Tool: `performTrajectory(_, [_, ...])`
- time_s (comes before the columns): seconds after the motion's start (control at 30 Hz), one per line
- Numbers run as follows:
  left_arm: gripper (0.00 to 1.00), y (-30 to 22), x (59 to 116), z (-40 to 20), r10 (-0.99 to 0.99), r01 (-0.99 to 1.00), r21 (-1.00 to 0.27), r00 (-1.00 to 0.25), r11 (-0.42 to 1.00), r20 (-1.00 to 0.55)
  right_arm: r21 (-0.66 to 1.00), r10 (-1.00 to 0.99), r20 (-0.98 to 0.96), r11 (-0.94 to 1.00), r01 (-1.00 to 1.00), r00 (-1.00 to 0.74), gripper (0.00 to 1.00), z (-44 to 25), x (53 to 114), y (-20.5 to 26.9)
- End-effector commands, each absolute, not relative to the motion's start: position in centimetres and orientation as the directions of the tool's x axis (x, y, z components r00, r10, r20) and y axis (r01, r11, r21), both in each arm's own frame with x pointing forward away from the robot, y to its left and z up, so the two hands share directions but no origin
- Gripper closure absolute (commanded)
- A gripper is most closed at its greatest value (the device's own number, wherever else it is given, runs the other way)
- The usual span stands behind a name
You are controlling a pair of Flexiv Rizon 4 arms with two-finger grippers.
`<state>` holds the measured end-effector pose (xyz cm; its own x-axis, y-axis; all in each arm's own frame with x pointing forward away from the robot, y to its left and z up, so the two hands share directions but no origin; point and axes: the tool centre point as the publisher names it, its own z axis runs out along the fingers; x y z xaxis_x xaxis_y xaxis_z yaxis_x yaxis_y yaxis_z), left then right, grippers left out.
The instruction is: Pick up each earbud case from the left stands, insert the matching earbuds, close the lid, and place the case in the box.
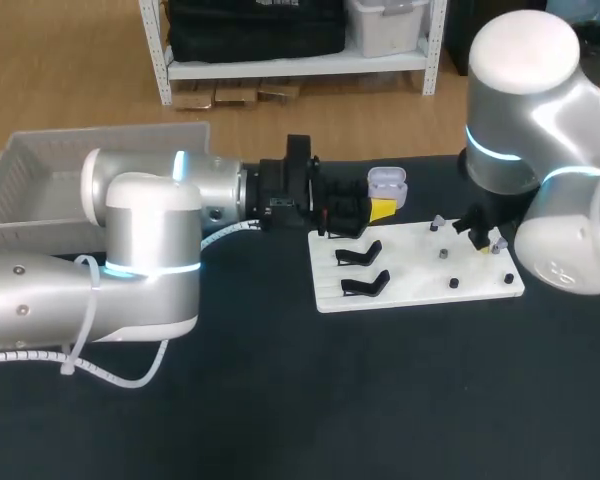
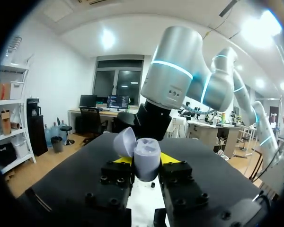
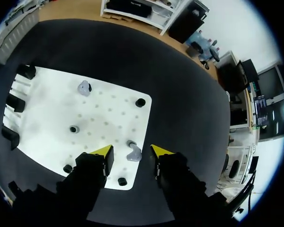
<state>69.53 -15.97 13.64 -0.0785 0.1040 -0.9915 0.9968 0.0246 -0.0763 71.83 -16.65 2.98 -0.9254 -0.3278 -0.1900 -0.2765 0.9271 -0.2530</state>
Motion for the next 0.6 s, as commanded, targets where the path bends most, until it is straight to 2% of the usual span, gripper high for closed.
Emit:
performTrajectory(0.03, [1.00, -16.0, 69.5, 13.5, 0.097, 0.997, -0.072, -0.075, 0.029, -0.992, -0.260, -0.327, -0.187, 0.926, -0.275, -0.926, 0.51, 2.8, 71.6, -16.7])
performTrajectory(0.5, [1.00, -16.0, 69.5, 13.5, 0.097, 0.997, -0.072, -0.075, 0.029, -0.992, -0.259, -0.303, -0.170, 0.932, -0.254, -0.938, 0.53, 1.9, 71.2, -17.7])
performTrajectory(0.6, [1.00, -16.0, 69.5, 13.5, 0.097, 0.997, -0.072, -0.075, 0.029, -0.992, -0.257, -0.300, -0.169, 0.933, -0.252, -0.939, 0.57, 1.8, 71.2, -17.6])
